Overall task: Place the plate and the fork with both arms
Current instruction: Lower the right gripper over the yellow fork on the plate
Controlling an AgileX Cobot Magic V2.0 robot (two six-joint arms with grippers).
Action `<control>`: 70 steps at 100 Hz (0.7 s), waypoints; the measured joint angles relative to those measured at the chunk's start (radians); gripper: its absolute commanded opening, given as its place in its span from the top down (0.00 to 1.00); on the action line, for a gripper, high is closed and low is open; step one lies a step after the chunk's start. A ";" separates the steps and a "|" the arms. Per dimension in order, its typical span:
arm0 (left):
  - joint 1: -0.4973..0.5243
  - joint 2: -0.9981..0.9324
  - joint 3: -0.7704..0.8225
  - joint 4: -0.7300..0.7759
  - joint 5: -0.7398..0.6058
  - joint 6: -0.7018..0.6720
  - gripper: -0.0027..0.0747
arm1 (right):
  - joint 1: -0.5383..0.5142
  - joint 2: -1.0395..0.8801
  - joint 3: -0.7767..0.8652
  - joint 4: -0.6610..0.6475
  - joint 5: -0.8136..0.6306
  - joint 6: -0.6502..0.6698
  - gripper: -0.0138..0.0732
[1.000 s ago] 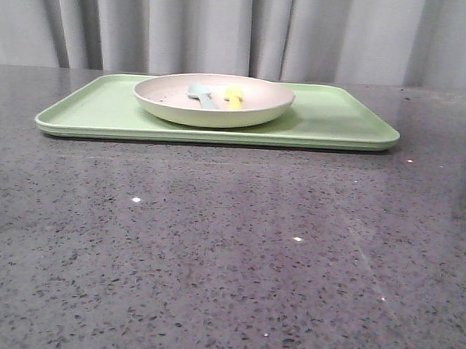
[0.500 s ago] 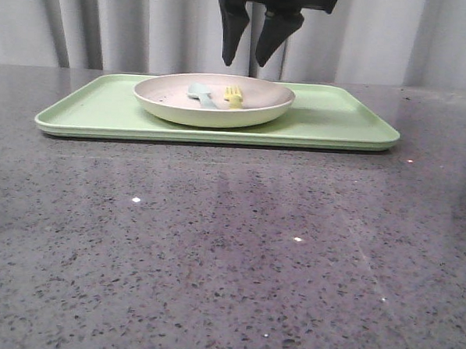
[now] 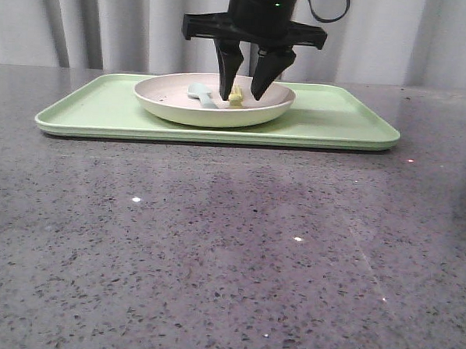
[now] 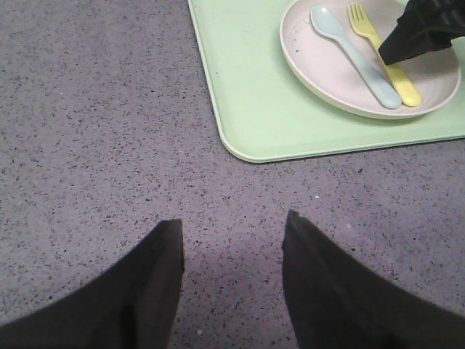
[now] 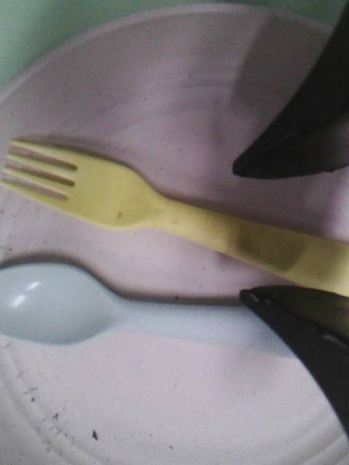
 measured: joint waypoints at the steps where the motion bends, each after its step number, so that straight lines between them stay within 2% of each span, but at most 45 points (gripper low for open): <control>1: 0.000 0.000 0.000 0.000 0.000 0.000 0.56 | 0.000 0.000 0.000 0.000 0.000 0.000 0.43; 70: 0.000 0.000 0.000 -0.002 0.000 0.000 0.56 | 0.000 0.008 0.000 0.016 0.002 0.000 0.43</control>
